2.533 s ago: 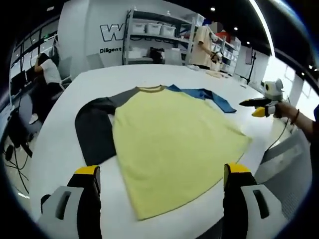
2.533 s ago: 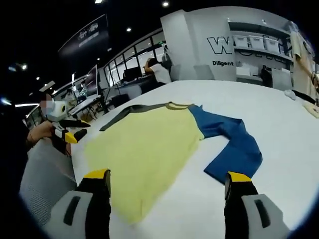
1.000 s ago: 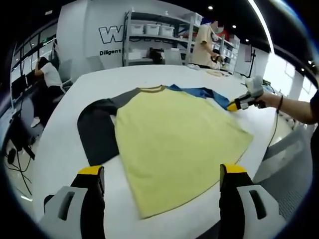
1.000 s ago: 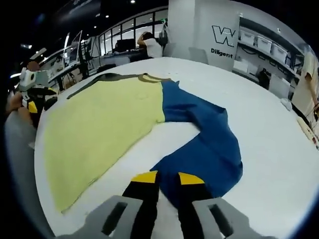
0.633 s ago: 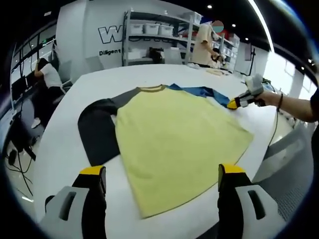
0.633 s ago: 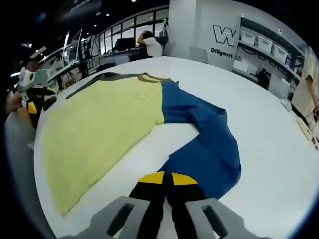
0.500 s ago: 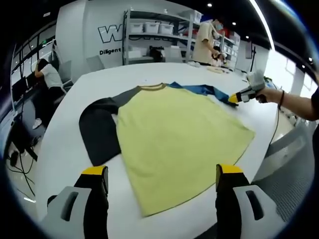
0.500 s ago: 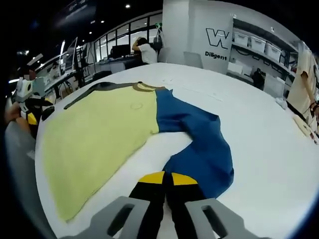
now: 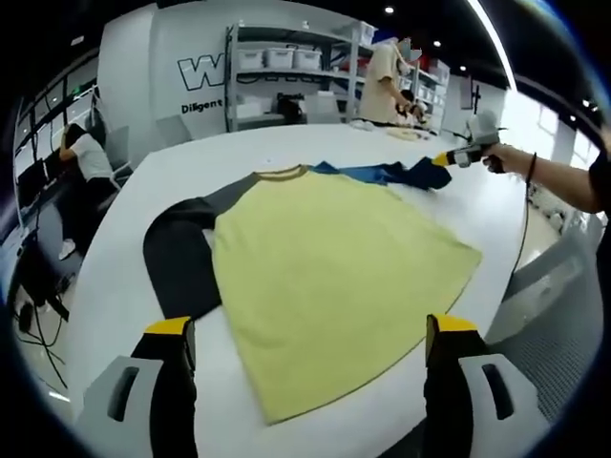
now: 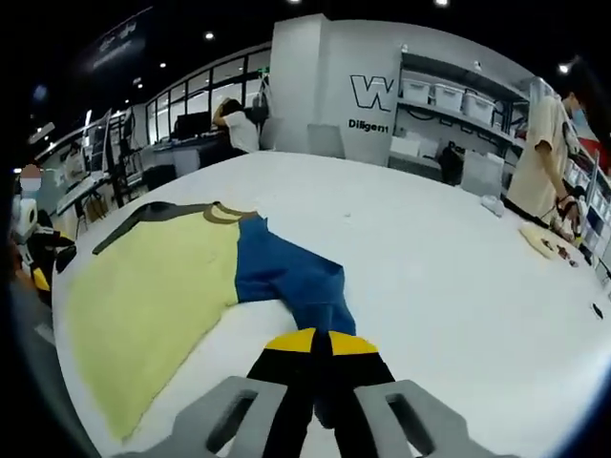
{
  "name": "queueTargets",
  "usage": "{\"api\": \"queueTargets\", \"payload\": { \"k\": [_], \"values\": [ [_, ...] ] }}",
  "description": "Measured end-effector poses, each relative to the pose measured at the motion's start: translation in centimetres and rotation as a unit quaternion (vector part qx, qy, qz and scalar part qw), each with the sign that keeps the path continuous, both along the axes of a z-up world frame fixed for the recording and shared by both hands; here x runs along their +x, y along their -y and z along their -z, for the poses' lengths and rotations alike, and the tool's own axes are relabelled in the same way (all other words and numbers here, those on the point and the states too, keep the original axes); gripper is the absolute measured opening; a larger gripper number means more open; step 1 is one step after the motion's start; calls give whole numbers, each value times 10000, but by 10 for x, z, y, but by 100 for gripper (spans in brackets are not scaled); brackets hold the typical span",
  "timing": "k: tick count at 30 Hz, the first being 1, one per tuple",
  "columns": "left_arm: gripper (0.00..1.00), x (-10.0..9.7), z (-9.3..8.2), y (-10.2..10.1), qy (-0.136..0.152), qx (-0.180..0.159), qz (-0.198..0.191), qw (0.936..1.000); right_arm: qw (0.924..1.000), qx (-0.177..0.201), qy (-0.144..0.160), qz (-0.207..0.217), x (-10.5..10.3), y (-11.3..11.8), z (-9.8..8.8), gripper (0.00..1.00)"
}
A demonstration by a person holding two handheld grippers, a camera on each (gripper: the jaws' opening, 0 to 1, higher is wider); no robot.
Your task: Fold the garment on the visible template until the final outline fits inside the template.
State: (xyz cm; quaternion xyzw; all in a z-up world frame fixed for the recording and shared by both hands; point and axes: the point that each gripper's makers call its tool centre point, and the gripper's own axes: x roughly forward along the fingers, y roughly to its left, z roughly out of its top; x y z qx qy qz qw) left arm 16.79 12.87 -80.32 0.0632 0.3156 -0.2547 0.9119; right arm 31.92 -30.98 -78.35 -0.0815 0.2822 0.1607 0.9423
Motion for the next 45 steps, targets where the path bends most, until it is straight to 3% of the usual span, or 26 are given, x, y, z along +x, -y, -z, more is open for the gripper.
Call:
{"api": "queueTargets", "payload": {
  "k": [7,11,18,22,30,45],
  "values": [
    [96,-3,4,-1,-78,116,-3,9999,9982,110,203,556,20,36,-14,0],
    [97,-2,3,1,-60,61,22,10000,9964,181,196,801,28,50,-10,0],
    [98,-1,6,-3,-120,83,-43,9999,9926,62,32,1208,43,81,10,0],
    [98,1,5,-4,-104,25,-103,9999,9886,-30,-239,1486,46,103,32,0],
    [97,3,7,-8,-144,42,-177,9997,9863,-121,-378,1601,47,119,49,0],
    [96,2,8,-9,-172,22,-192,9997,9811,-245,-501,1855,48,137,63,0]
  ]
}}
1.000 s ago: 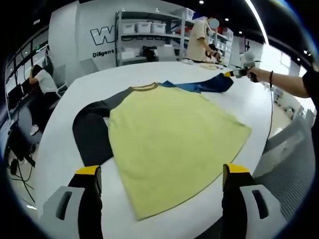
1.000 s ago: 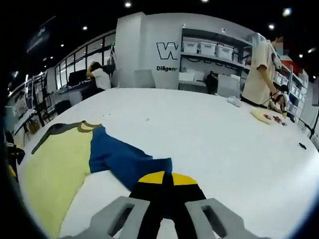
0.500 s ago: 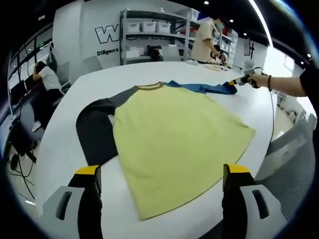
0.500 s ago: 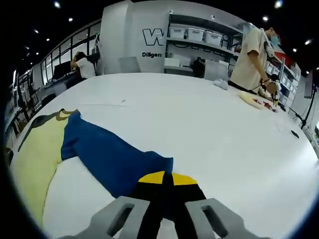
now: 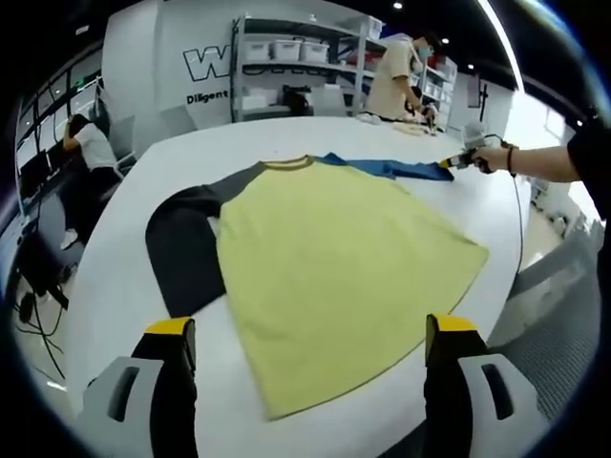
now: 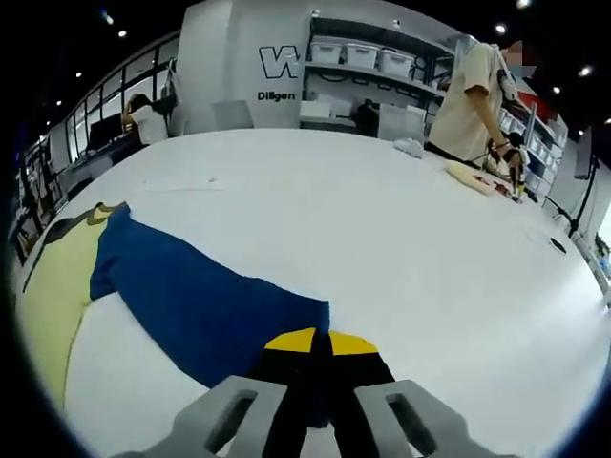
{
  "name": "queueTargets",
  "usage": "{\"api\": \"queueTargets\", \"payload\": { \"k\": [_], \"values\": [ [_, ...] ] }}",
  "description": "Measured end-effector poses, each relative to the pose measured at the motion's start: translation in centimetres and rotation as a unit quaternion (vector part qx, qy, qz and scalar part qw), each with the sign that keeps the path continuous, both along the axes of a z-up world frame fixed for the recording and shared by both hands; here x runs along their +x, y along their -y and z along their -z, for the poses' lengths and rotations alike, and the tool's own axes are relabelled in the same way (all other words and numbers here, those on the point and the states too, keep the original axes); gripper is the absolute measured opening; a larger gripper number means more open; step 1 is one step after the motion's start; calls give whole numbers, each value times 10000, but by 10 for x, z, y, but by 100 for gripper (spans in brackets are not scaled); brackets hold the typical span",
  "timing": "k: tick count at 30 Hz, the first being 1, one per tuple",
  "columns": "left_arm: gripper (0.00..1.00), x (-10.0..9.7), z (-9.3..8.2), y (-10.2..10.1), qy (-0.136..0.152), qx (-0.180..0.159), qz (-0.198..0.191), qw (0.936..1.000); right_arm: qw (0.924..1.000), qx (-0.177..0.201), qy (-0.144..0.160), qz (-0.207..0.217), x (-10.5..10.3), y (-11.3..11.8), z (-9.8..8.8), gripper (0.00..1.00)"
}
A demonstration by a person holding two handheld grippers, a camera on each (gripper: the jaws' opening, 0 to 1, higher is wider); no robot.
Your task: Fold the garment on the visible template until the final outline fits inside the template.
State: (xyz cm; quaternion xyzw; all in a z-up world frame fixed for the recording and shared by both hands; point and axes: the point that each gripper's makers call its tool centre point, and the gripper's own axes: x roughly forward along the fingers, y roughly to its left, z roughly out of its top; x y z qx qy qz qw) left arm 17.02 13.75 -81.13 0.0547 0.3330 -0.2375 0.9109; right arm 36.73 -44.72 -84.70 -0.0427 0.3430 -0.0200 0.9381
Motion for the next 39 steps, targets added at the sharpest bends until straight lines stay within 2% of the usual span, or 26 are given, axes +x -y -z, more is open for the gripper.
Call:
{"api": "queueTargets", "payload": {
  "k": [7,10,13,14,17,18,21,27,31,35,37,39],
  "values": [
    [96,0,1,-2,-20,-27,-51,10000,9999,23,115,57,2,2,-7,0],
    [96,1,-1,-5,34,-79,-120,9999,9998,-144,137,33,1,3,-11,0],
    [96,0,0,-2,6,-79,-67,9999,9995,-106,180,225,0,8,-12,0],
    [96,0,1,-2,-8,-58,-41,10000,9995,-63,151,273,10,20,-6,0],
    [96,-1,1,0,-30,-22,3,10000,9996,-92,63,271,14,25,2,0],
    [96,-1,1,0,-28,-21,11,10000,9994,-287,-91,185,16,30,8,0],
    [96,-1,1,1,-28,-35,4,10000,9989,-400,-197,154,19,36,14,0],
    [95,-2,2,1,-59,23,50,10000,9980,-552,-301,34,14,36,16,0],
    [95,-1,-1,2,11,-58,31,10000,9985,-427,-313,104,13,41,20,0],
    [95,-1,1,2,-35,-25,46,10000,9985,-448,-307,121,10,43,21,0],
    [95,-1,1,2,-30,-9,61,10000,9976,-581,-312,192,7,48,19,0],
    [95,-1,0,2,-19,-22,60,10000,9981,-469,-265,306,4,50,15,0]
  ]
}}
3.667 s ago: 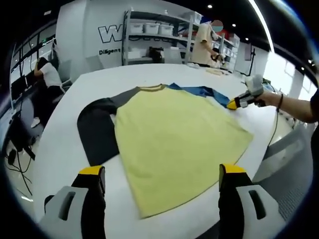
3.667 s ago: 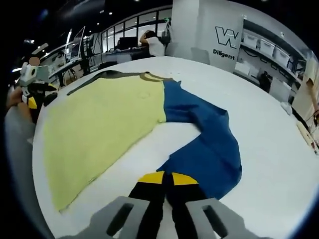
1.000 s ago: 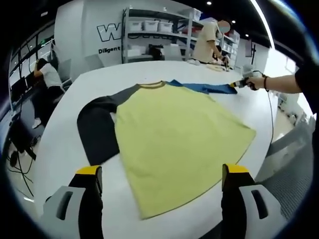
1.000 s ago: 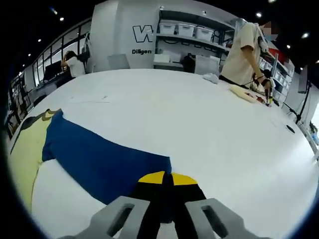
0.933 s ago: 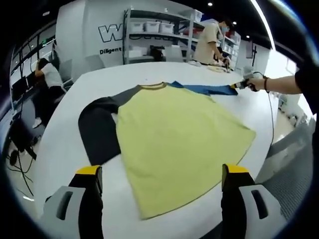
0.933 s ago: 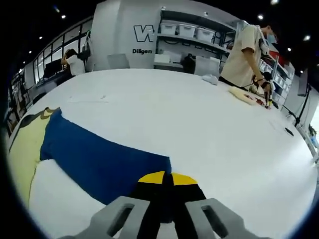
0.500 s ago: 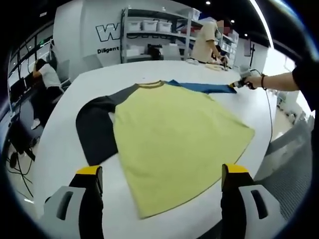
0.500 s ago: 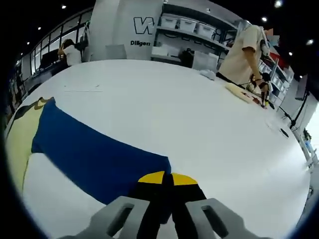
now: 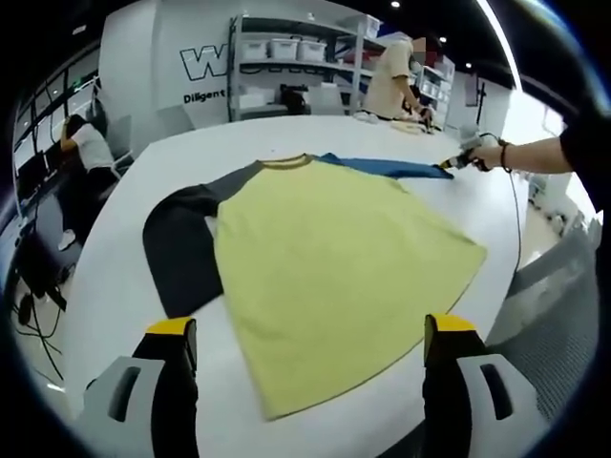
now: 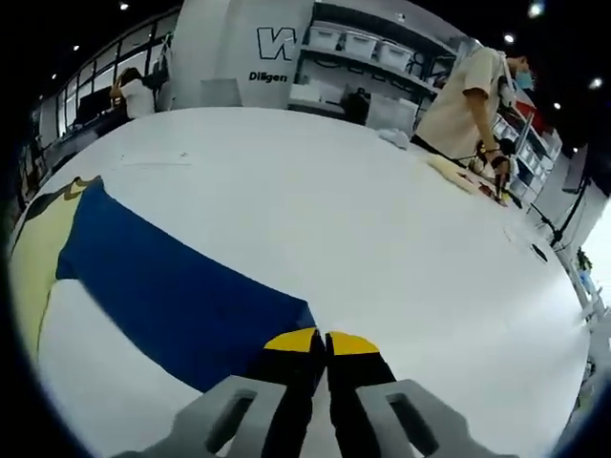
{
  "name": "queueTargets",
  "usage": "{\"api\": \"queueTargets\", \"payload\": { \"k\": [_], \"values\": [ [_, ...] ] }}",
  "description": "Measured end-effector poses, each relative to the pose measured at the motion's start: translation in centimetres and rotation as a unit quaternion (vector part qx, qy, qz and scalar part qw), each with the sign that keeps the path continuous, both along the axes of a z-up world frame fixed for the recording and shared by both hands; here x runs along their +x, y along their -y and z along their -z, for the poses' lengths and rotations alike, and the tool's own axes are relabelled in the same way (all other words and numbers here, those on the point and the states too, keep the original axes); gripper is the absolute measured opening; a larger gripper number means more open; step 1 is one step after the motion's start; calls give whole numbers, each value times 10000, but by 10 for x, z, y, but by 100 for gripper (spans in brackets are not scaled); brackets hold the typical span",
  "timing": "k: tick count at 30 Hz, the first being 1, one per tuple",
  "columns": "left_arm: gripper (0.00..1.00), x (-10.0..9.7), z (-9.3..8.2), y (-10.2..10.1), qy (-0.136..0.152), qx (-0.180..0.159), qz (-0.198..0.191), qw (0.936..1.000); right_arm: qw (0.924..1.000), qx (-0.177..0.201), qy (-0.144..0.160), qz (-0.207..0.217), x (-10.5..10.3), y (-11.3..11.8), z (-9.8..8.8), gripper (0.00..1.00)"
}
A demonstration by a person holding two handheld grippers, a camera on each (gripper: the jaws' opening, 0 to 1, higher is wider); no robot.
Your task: Fold the garment on the visible template until the final outline fits inside the template.
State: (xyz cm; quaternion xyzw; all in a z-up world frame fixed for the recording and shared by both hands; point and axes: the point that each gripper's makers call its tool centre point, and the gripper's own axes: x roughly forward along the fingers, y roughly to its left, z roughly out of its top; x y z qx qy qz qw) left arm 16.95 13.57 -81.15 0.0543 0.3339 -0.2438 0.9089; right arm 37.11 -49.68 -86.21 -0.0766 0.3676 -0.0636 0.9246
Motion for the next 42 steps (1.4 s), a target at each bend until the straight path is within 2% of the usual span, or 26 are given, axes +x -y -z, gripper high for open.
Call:
{"api": "queueTargets", "payload": {
  "k": [1,4,6,10,14,16,21,24,26,28,29,30,35,42],
  "values": [
    [95,0,-1,0,23,-20,-7,10000,9998,133,58,135,0,1,-2,0],
    [96,1,0,0,15,-29,-13,10000,9984,463,247,197,-2,-9,-10,14],
    [97,0,0,0,8,-24,-12,10000,9980,549,235,206,-6,-11,-11,21],
    [99,1,-2,2,44,-54,-14,10000,9973,647,221,260,-10,-14,-12,24],
    [99,0,-2,2,15,-105,-33,9999,9942,974,230,391,-17,-24,-10,39],
    [99,0,-2,2,19,-81,-31,10000,9920,1156,200,468,-21,-29,-8,42],
    [99,-1,-2,3,24,-69,12,10000,9908,1213,191,562,-42,-48,-13,48],
    [99,0,-3,3,36,-67,13,10000,9889,1313,135,680,-54,-56,-12,46],
    [99,0,-3,3,38,-50,-5,10000,9891,1275,46,733,-60,-58,-10,40],
    [99,1,-3,2,55,-48,-14,10000,9906,1158,-80,718,-67,-59,-8,22],
    [99,0,-3,2,55,-51,-15,10000,9908,1144,-93,715,-68,-60,-8,16],
    [99,0,-3,2,47,-65,-24,10000,9918,1030,-182,729,-67,-54,-5,15],
    [99,1,-6,5,94,-170,-15,9998,9913,1017,-119,832,-58,-47,-4,17],
    [99,1,-3,5,40,-110,8,9999,9929,852,-101,820,-53,-43,-3,14]
  ]
}}
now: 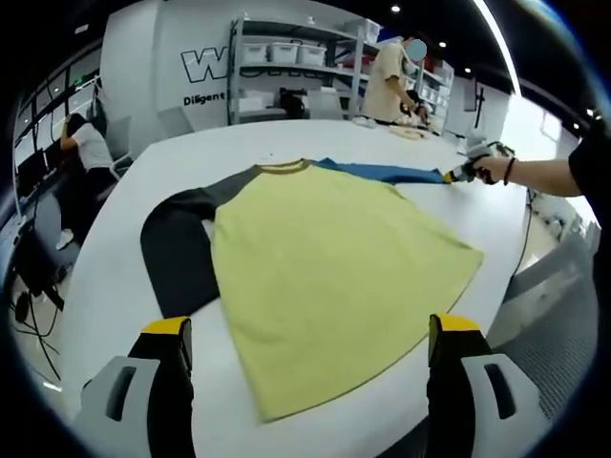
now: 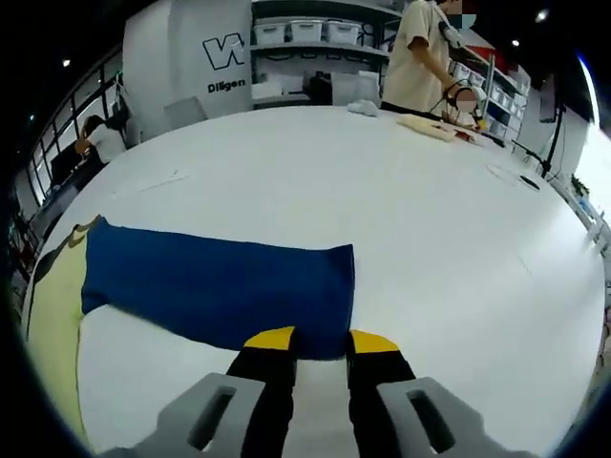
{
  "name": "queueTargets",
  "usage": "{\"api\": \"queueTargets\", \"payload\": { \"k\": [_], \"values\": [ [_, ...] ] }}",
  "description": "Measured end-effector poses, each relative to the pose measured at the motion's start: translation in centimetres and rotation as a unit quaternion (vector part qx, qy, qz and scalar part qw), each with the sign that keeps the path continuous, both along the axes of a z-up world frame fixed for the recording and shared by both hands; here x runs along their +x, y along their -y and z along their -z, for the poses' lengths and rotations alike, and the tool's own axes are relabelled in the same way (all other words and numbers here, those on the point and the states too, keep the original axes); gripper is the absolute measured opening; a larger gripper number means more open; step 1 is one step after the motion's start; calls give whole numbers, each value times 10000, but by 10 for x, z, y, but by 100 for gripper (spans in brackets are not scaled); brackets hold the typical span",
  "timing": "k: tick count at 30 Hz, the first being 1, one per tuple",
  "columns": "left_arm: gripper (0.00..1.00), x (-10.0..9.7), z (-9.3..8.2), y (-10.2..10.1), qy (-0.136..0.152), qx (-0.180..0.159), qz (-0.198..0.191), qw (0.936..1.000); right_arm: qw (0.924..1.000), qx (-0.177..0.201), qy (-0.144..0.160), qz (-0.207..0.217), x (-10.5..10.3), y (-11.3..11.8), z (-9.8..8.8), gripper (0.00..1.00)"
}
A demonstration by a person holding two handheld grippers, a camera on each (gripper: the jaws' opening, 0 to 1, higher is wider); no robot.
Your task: Fold the garment on the visible template until the final outline fits inside the template.
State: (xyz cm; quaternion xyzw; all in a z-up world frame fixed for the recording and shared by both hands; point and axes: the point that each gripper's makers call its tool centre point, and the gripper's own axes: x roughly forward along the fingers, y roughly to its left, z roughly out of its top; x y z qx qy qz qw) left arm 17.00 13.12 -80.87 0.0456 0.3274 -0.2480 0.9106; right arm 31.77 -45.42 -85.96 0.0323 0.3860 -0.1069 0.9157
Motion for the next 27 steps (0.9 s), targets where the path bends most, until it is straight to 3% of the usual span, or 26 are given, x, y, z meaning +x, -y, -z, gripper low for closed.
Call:
{"api": "queueTargets", "payload": {
  "k": [10,18,22,27],
  "values": [
    [99,-1,1,-1,-21,28,22,10000,9999,-146,24,-43,4,9,1,0],
    [99,-2,1,-2,-28,42,9,10000,10000,-10,46,78,9,17,1,0],
    [99,-2,1,-2,-32,61,3,10000,9992,-341,93,-189,9,13,-8,0],
    [99,-3,2,-2,-47,86,26,9999,9983,-491,248,-202,15,18,-15,0]
  ]
}}
